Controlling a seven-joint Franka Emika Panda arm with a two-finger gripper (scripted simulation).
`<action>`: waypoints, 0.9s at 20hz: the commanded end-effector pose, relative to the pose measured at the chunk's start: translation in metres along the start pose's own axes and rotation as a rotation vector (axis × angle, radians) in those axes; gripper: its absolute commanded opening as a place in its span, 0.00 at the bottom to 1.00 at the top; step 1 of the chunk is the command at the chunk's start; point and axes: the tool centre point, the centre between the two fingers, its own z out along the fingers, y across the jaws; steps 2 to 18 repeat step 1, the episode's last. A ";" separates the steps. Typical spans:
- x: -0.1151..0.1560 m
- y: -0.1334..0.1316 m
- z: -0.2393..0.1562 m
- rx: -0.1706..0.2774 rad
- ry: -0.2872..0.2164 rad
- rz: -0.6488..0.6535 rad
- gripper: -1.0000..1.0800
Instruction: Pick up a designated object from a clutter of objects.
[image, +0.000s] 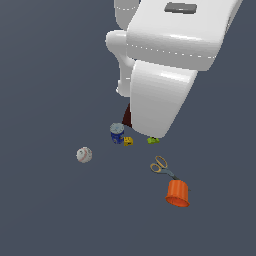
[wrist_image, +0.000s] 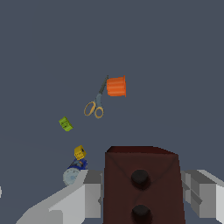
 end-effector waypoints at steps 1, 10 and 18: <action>0.001 0.000 -0.002 -0.002 0.001 0.000 0.00; 0.001 0.000 -0.002 -0.002 0.001 0.000 0.00; 0.001 0.000 -0.002 -0.002 0.001 0.000 0.00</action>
